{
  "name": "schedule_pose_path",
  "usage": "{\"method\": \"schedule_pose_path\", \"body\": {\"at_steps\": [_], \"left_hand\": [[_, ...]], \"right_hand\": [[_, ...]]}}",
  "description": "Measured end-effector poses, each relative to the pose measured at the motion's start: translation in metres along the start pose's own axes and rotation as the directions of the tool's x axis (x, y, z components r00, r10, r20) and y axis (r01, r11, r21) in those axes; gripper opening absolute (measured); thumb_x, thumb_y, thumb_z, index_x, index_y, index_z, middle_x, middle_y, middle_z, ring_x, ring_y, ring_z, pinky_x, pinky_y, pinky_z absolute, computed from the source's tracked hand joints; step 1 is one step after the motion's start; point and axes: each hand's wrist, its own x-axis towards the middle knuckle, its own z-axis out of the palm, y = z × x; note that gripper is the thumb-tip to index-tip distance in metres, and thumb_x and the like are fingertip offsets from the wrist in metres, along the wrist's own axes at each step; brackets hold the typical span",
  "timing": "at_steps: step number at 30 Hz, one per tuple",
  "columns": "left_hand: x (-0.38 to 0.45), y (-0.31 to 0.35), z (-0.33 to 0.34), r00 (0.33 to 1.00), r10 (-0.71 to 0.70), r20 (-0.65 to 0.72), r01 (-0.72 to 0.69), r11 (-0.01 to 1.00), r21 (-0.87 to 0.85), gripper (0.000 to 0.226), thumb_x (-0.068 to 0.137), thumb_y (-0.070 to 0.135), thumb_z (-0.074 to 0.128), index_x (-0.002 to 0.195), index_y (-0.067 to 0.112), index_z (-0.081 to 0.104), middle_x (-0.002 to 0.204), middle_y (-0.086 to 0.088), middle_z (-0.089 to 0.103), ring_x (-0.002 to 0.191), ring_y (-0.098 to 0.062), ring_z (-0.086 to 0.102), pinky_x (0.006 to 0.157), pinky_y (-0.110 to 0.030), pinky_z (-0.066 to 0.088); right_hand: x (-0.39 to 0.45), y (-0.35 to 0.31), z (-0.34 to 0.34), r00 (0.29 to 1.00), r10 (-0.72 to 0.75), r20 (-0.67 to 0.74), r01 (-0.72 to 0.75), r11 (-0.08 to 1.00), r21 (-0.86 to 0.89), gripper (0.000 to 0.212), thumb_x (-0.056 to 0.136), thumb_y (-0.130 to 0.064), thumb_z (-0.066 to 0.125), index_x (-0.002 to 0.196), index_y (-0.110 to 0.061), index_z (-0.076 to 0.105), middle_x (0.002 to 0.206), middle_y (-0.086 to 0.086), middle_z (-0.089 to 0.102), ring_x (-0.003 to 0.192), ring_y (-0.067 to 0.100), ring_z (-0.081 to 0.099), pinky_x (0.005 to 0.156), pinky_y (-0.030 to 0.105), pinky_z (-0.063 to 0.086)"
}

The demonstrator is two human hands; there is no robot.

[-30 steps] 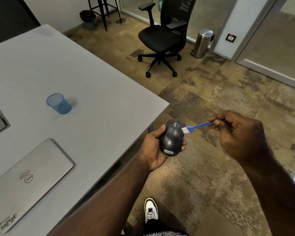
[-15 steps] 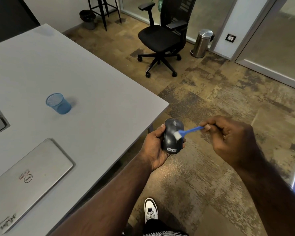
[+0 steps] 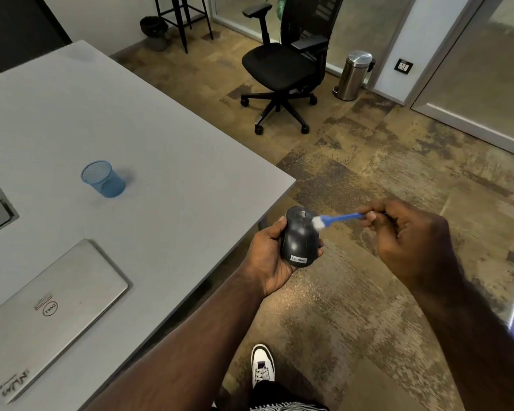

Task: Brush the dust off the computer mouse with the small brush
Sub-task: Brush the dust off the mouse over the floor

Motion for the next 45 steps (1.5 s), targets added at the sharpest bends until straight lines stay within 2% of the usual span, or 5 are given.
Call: {"method": "schedule_pose_path", "body": {"at_steps": [7,12,17,22,45], "left_hand": [[0.001,-0.002,-0.006,1.000,0.010,-0.014,-0.010,0.999,-0.043,0.046,0.099,0.029,0.038,0.131,0.000,0.052,0.136,-0.027,0.053,0.110,-0.036,0.060,0.105,-0.054,0.041],[-0.001,0.001,-0.001,1.000,-0.016,0.006,0.016,1.000,-0.022,0.051,0.099,0.034,0.035,0.132,-0.001,0.051,0.118,-0.028,0.062,0.094,-0.040,0.063,0.078,-0.046,0.058],[-0.004,0.000,0.000,1.000,0.001,0.009,0.000,0.997,-0.072,0.048,0.099,0.031,0.036,0.133,-0.001,0.050,0.135,-0.028,0.052,0.099,-0.035,0.064,0.090,-0.049,0.052],[-0.007,-0.002,0.001,0.999,-0.027,0.032,0.025,0.998,0.062,0.055,0.097,0.034,0.035,0.137,-0.003,0.046,0.126,-0.028,0.054,0.095,-0.040,0.061,0.077,-0.044,0.057],[-0.007,-0.003,0.005,1.000,-0.006,0.023,0.001,0.975,0.221,0.039,0.099,0.025,0.042,0.132,0.012,0.057,0.131,-0.020,0.055,0.107,-0.038,0.055,0.088,-0.047,0.049]], "right_hand": [[-0.001,0.001,-0.008,0.986,-0.108,0.126,0.094,0.989,0.110,0.019,0.083,0.009,0.066,0.092,-0.004,0.075,0.081,-0.001,0.072,0.075,-0.002,0.066,0.060,0.004,0.046],[-0.001,0.001,-0.007,0.998,-0.058,-0.006,0.058,0.998,0.005,0.021,0.086,0.011,0.064,0.099,-0.002,0.075,0.084,0.003,0.074,0.071,0.019,0.073,0.058,0.034,0.059],[-0.004,-0.001,-0.008,0.994,-0.088,0.072,0.080,0.991,0.112,0.018,0.086,0.007,0.064,0.095,-0.004,0.074,0.084,-0.005,0.070,0.076,-0.005,0.068,0.064,0.009,0.052],[-0.001,0.002,-0.005,0.997,0.007,-0.080,-0.007,1.000,0.007,0.018,0.092,0.004,0.061,0.104,-0.002,0.073,0.086,0.002,0.072,0.073,0.018,0.073,0.059,0.037,0.061],[0.019,0.005,-0.004,1.000,-0.010,0.016,0.010,1.000,0.028,0.020,0.090,0.007,0.062,0.099,-0.006,0.074,0.086,0.001,0.073,0.076,0.016,0.073,0.062,0.036,0.061]]}}
